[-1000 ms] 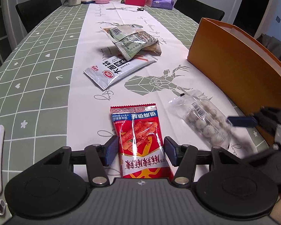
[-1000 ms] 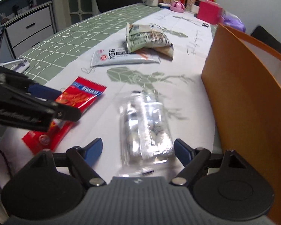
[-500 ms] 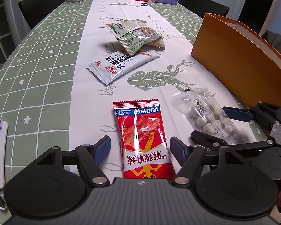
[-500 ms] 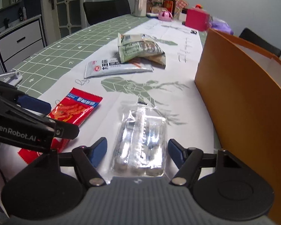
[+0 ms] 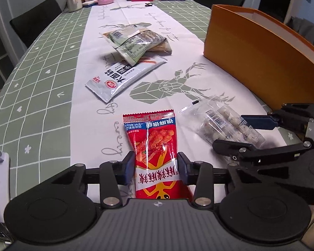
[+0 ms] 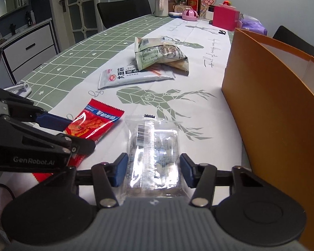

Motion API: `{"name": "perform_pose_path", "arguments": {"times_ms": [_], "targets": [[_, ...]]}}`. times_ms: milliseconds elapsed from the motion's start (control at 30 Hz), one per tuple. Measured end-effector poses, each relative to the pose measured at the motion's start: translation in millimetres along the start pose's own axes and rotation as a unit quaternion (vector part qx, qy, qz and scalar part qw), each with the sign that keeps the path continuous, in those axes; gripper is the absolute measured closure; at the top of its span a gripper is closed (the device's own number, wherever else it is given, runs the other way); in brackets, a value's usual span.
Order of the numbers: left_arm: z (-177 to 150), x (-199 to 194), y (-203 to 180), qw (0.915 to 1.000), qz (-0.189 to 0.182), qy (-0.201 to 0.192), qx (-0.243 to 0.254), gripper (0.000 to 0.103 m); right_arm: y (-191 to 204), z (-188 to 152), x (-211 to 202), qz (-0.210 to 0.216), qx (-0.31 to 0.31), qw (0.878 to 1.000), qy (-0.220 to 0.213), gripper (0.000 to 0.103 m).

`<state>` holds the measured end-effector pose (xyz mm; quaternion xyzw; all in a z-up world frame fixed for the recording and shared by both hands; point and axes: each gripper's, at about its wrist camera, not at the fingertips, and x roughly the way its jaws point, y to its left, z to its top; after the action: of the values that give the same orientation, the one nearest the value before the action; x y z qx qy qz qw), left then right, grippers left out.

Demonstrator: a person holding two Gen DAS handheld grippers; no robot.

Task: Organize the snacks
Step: 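Carry the red pack and clear tray into the orange box with both tools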

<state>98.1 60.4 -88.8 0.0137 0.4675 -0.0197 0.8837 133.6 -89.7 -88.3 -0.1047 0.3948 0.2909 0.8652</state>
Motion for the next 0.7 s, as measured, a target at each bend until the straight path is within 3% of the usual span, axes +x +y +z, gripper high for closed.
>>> {"name": "perform_pose_path", "arguments": {"times_ms": [233,700], "targets": [[16.2,-7.5,-2.7,0.9982,-0.038,0.046,0.004,0.063,-8.8,2.9,-11.0,0.019,0.011,1.000,0.019,0.054],[66.2,-74.0,-39.2,0.9949,-0.049,0.041,0.078,0.063,-35.5,24.0,-92.8,0.048,0.014,0.999,-0.011,0.053]]}}
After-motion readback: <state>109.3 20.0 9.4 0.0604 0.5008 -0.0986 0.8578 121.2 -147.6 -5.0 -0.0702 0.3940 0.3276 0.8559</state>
